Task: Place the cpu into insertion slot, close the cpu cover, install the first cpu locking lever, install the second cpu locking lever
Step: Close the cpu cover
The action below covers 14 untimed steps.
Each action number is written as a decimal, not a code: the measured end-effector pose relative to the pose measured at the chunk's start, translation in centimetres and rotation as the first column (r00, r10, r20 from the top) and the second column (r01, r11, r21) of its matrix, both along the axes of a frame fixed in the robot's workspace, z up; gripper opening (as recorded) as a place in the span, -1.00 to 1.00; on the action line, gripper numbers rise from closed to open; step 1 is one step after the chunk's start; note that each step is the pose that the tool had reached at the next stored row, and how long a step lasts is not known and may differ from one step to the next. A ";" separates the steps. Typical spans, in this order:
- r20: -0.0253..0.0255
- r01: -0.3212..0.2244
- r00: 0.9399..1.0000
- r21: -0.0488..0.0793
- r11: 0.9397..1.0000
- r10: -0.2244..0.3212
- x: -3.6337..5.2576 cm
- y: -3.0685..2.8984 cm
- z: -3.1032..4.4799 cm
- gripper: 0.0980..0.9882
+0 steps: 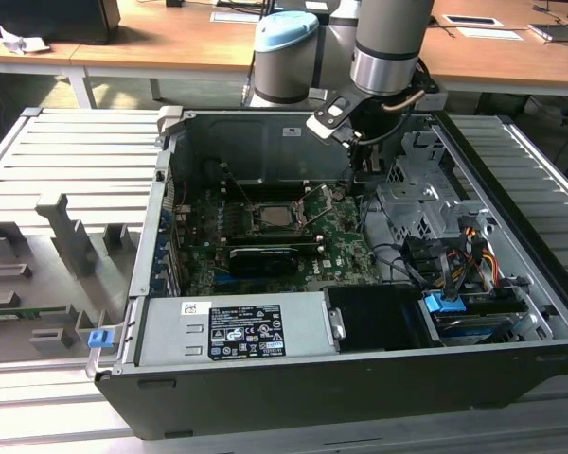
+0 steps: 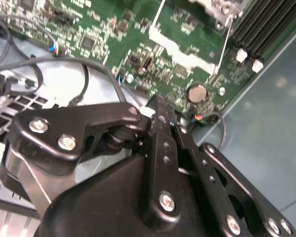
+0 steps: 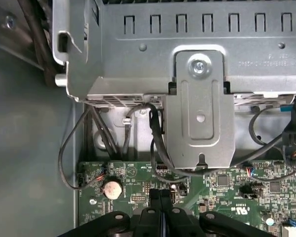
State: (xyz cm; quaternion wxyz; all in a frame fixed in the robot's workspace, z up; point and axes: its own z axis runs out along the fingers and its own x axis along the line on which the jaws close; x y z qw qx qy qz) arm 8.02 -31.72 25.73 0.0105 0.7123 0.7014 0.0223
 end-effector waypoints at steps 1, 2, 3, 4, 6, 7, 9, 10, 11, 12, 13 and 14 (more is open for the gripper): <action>0.001 0.000 1.000 0.000 1.000 0.000 -0.11 0.00 -0.16 -0.98; 0.001 0.000 1.000 0.000 1.000 0.000 -0.14 0.00 -0.23 -0.98; 0.002 0.000 1.000 0.000 1.000 0.000 -0.17 0.00 -0.33 -0.98; 0.002 0.000 1.000 0.000 1.000 0.000 -0.28 0.00 -0.50 -0.98; 0.002 0.000 1.000 0.000 1.000 0.000 -0.49 0.00 -0.62 -0.98; 0.002 0.000 1.000 0.000 1.000 0.000 -0.67 0.00 -0.65 -0.98; 0.002 0.000 1.000 0.000 1.000 0.000 -1.54 0.00 -0.70 -0.98; 0.001 0.000 1.000 0.000 1.000 0.000 -1.82 0.00 -0.72 -0.98; 0.001 0.000 1.000 0.000 1.000 0.000 -2.15 0.00 -0.75 -0.98; 0.001 0.000 1.000 0.000 1.000 0.000 -2.30 0.00 -0.78 -0.98; 0.001 0.000 1.000 0.000 1.000 0.000 -2.44 0.00 -0.81 -0.98; 0.000 0.000 1.000 0.000 1.000 0.000 -2.52 0.00 -0.82 -0.98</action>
